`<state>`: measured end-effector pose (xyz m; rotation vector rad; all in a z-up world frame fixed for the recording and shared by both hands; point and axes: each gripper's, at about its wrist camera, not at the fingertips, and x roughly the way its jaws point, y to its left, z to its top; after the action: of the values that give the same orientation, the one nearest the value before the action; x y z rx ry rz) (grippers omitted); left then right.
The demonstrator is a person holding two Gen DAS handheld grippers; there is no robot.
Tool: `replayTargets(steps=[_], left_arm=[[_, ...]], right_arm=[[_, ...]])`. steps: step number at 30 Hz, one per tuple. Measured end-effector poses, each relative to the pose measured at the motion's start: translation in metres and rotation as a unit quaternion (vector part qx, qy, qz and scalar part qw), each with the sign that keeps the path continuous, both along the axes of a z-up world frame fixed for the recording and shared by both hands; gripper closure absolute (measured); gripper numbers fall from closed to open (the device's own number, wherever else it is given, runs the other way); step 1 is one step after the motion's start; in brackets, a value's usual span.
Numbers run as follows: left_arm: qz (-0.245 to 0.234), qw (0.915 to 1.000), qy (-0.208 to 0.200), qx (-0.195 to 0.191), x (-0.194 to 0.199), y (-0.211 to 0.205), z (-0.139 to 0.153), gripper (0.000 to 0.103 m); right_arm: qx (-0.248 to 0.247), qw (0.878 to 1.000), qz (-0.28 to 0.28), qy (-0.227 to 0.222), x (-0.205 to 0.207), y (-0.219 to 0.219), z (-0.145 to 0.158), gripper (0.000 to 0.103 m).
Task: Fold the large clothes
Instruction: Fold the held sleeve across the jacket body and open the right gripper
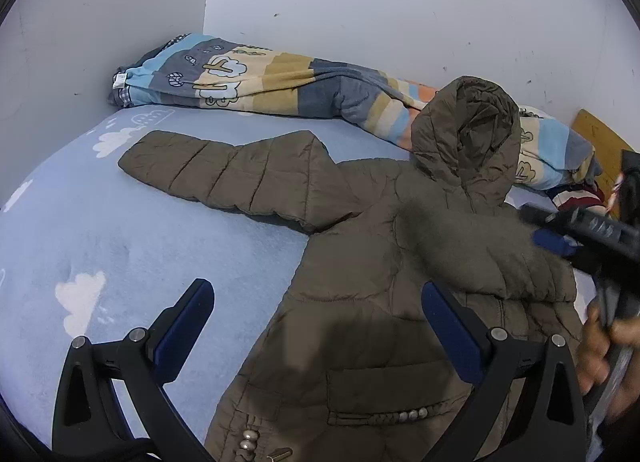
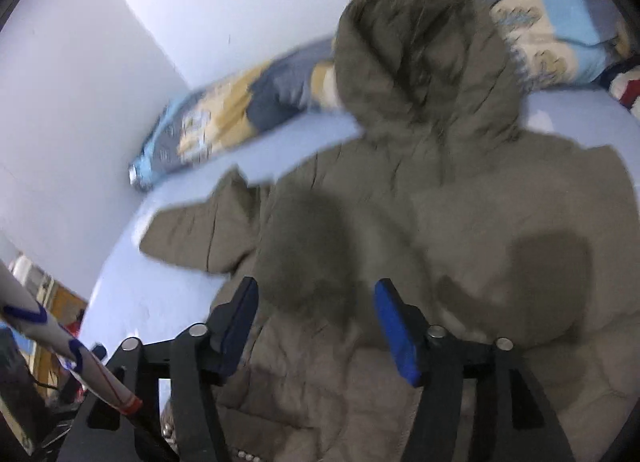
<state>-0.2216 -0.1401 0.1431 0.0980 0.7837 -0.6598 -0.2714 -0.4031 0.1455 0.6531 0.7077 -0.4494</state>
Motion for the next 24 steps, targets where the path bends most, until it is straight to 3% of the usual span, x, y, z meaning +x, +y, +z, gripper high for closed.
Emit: replayTargets(steps=[3, 9, 12, 14, 18, 21, 24], left_arm=[[-0.004, 1.0, 0.003, 0.006, -0.002, -0.002, -0.003, 0.0], [-0.008, 0.9999, -0.002, 0.013, -0.004, -0.006, -0.005, 0.0], [-0.01, 0.9998, -0.001, 0.018, -0.003, -0.007, -0.007, 0.0], [-0.012, 0.9997, -0.002, 0.022, -0.003, -0.009, -0.008, 0.0], [-0.011, 0.9997, -0.004, 0.023, -0.003, -0.008, -0.008, 0.0], [-0.009, 0.9997, -0.005, 0.024, -0.004, -0.008, -0.008, 0.0], [-0.009, 0.9996, -0.006, 0.024, -0.006, -0.008, -0.008, 0.0]], right_arm=[[-0.014, 0.999, -0.052, 0.006, -0.023, -0.03, 0.005, 0.033], [-0.044, 0.979, -0.163, 0.116, -0.073, -0.108, -0.026, 0.033], [-0.03, 0.962, -0.216, 0.164, -0.105, -0.142, -0.053, 0.034], [0.011, 0.952, -0.243, 0.186, -0.129, -0.162, -0.081, 0.034], [0.026, 0.953, -0.247, 0.173, -0.145, -0.168, -0.085, 0.033], [-0.02, 0.951, -0.253, 0.174, -0.134, -0.149, -0.062, 0.033], [-0.062, 0.965, -0.206, 0.148, -0.106, -0.114, -0.038, 0.033]])
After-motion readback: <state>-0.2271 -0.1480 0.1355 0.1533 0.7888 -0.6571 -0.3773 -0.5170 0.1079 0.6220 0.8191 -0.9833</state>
